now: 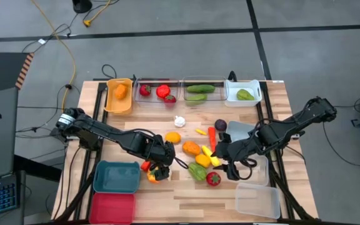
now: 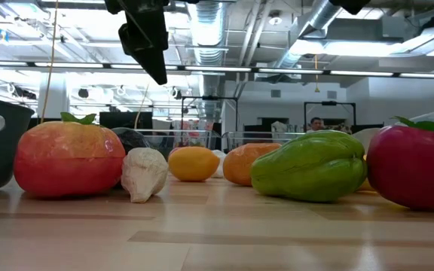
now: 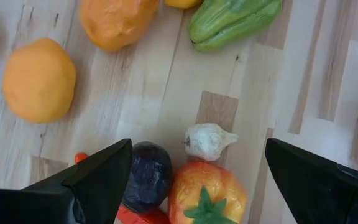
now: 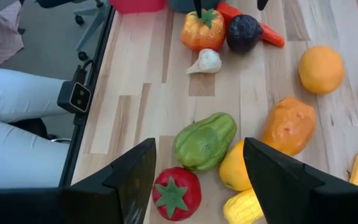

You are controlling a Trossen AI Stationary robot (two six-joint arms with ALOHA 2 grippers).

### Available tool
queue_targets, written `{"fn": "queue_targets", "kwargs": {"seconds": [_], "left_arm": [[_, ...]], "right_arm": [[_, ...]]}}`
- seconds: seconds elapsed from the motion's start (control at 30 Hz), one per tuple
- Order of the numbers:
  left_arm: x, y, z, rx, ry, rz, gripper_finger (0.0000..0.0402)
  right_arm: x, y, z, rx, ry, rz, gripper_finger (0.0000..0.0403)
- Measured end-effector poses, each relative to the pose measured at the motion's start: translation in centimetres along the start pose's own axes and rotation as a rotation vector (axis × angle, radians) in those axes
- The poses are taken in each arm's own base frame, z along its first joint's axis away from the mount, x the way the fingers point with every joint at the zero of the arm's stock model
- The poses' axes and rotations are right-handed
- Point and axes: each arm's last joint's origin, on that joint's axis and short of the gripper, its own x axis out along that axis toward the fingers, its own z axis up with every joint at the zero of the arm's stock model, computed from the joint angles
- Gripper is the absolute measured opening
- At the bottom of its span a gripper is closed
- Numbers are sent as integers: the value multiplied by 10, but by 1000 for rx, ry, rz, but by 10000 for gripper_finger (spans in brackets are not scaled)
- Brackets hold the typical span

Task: Sort produce into baskets
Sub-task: Put the red tomato into the left transparent bin

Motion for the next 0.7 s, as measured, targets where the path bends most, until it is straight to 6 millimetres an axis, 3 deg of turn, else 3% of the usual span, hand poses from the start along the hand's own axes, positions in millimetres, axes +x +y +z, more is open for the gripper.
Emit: {"fn": "queue_targets", "kwargs": {"seconds": [0.13, 0.27, 0.33, 0.53, 0.7], "left_arm": [[0, 0, 0, 0, 0, 0, 356], [0, 0, 0, 0, 0, 0, 356], [0, 0, 0, 0, 0, 0, 356], [0, 0, 0, 0, 0, 0, 356], [0, 0, 0, 0, -1, 0, 356]], "right_arm": [[0, 1, 0, 18, -2, 3, 300], [0, 1, 0, 21, -1, 3, 375], [0, 0, 0, 25, 3, -2, 392], [2, -12, 0, 49, 7, -81, 349], [2, -18, 2, 65, 1, -102, 337]]}}
